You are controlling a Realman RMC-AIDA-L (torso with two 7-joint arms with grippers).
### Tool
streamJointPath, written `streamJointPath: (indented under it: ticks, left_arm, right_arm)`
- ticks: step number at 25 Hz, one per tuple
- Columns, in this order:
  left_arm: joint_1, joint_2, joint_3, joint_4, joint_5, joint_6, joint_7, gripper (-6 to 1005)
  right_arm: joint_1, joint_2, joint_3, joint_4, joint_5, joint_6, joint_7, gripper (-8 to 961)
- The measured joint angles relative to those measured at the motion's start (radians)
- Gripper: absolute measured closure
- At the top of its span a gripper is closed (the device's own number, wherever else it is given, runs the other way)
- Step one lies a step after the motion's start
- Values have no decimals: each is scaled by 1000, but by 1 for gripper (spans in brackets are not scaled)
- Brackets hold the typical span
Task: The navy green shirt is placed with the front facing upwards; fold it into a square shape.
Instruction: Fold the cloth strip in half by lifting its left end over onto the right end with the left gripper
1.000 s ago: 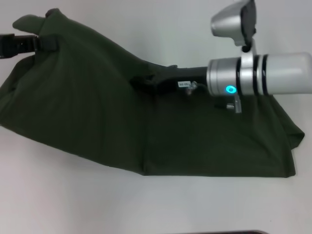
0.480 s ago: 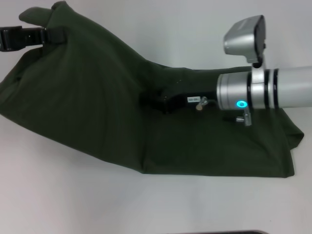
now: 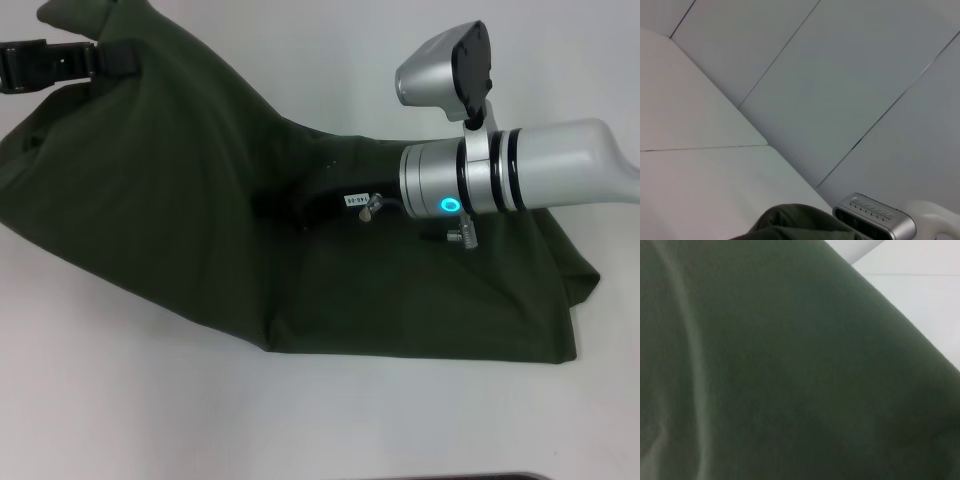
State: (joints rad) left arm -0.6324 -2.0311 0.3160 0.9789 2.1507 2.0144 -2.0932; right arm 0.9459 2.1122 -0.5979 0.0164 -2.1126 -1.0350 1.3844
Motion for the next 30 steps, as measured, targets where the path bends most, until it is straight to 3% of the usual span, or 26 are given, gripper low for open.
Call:
streamJointPath:
  ticks: [16, 30]
  left_arm:
    - [-3, -13, 25, -37, -39, -3, 5, 934]
    - [-23, -45, 25, -65, -64, -43, 1, 936]
  right_arm:
    - [11, -3, 4, 13, 3, -4, 13, 885]
    - [-223, -17, 112, -183, 8, -220, 10, 885]
